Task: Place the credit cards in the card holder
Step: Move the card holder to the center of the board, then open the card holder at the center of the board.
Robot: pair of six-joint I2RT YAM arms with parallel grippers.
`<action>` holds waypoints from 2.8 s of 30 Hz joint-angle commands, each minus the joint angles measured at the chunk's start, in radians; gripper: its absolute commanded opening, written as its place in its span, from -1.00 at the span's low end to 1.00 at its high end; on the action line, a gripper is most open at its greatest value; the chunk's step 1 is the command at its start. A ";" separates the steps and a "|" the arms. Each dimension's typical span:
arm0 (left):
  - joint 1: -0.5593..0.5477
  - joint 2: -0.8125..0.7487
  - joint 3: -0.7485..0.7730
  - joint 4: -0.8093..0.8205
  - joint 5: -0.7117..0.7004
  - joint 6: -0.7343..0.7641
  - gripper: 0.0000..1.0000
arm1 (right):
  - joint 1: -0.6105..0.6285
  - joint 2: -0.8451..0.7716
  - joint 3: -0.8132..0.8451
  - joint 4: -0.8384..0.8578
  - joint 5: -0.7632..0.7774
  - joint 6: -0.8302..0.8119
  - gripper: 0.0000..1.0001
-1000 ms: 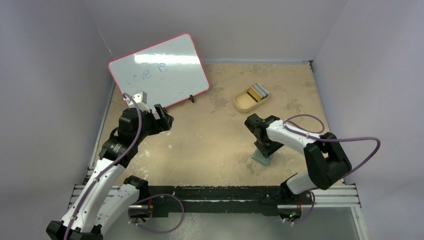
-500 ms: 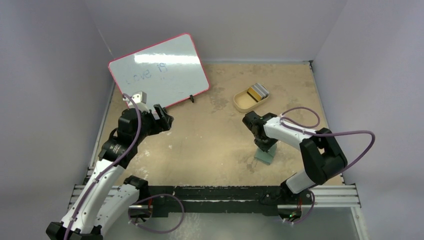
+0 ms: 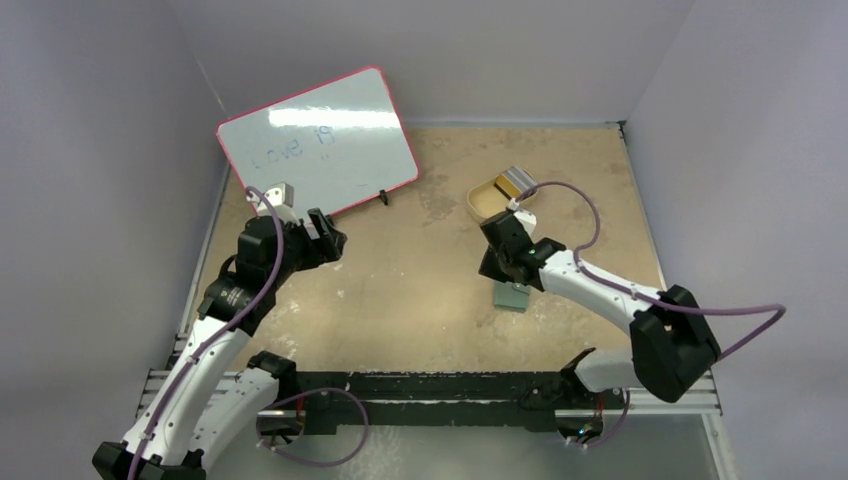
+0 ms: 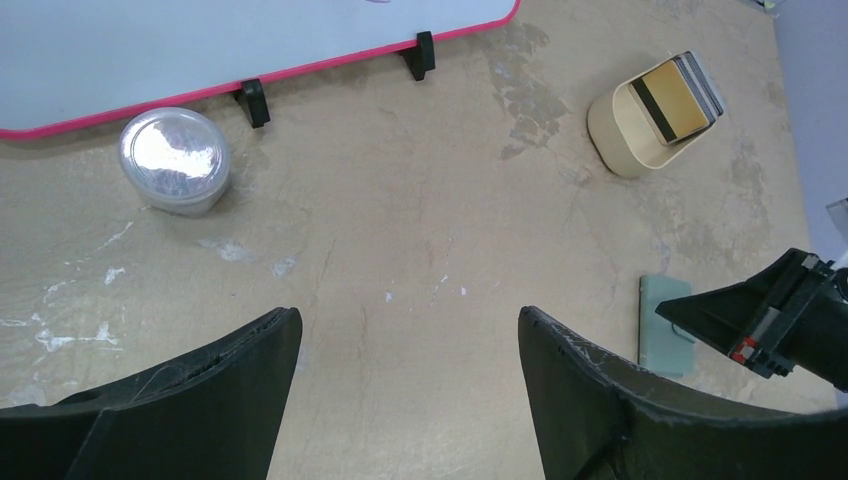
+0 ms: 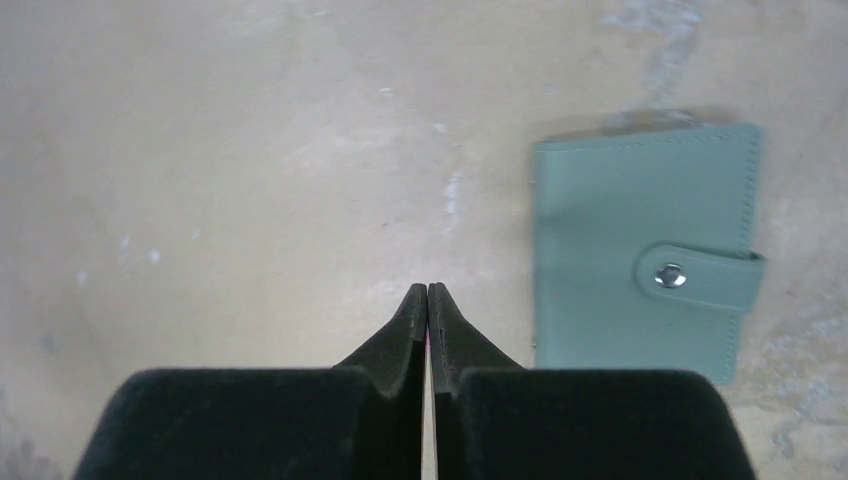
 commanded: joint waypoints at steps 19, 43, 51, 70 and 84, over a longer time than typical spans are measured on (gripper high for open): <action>0.006 -0.018 0.002 0.014 -0.016 0.030 0.55 | -0.139 -0.103 -0.005 -0.163 0.034 -0.096 -0.04; 0.006 -0.024 0.002 0.014 -0.021 0.033 0.55 | -0.140 0.106 -0.033 -0.174 0.105 -0.044 -0.37; 0.007 -0.019 0.002 0.012 -0.026 0.031 0.54 | -0.137 0.094 -0.012 -0.131 0.128 -0.086 -0.99; 0.007 0.113 0.012 -0.007 -0.020 0.000 0.40 | 0.030 0.030 0.065 0.297 -0.337 -0.164 -1.00; 0.006 0.284 -0.104 0.211 0.272 -0.193 0.17 | 0.030 -0.081 -0.096 0.605 -0.602 -0.070 -1.00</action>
